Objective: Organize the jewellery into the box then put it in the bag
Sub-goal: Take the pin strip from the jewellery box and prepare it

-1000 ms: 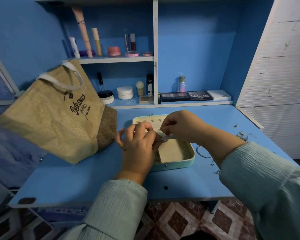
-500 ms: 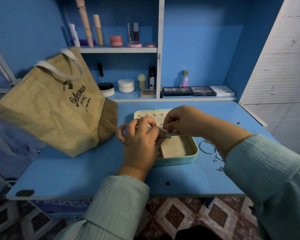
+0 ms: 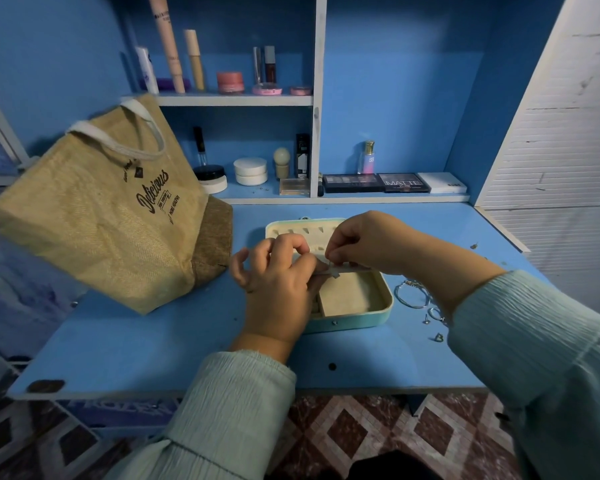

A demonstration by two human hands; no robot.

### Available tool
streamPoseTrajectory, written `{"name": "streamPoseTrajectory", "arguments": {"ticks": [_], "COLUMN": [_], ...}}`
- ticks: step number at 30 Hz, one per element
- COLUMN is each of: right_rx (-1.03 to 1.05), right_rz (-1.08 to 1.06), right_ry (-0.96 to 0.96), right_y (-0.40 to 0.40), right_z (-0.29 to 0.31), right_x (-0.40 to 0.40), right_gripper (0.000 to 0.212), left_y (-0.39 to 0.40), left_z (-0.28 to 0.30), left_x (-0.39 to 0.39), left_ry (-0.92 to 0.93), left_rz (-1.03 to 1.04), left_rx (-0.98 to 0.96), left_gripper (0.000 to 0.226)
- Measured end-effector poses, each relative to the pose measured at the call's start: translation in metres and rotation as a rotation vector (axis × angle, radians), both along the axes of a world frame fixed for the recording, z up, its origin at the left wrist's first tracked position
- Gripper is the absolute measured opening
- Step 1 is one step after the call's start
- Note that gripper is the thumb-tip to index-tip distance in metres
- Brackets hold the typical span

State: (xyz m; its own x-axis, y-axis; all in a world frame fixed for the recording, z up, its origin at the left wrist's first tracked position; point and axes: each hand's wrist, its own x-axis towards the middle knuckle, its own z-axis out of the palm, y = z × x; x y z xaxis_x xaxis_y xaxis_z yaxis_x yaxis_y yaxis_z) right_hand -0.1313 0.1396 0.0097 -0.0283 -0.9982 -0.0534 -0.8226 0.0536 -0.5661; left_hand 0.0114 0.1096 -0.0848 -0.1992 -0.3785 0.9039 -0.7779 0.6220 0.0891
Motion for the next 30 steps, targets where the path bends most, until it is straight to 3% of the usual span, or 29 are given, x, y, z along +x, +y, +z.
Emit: {"name": "streamPoseTrajectory", "arguments": {"ticks": [9,16,30], "right_rx": [0.008,0.034,0.052], "right_rz": [0.075,0.125,0.222], "right_ry": [0.101,0.168,0.248], "right_y": [-0.002,-0.004,-0.004], "right_z": [0.002,0.006,0.009], "right_x": [0.002,0.004,-0.004], "right_gripper": [0.009,0.01,0.014], "left_y": [-0.001,0.001,0.0], "left_z": [-0.001,0.0,-0.001], "left_x": [0.001,0.002,0.002], "left_ry": [-0.018,-0.004,0.01], "left_rz": [-0.037,-0.052,-0.044], "left_rx": [0.023,0.024,0.065], "left_gripper": [0.017,0.032,0.018]}}
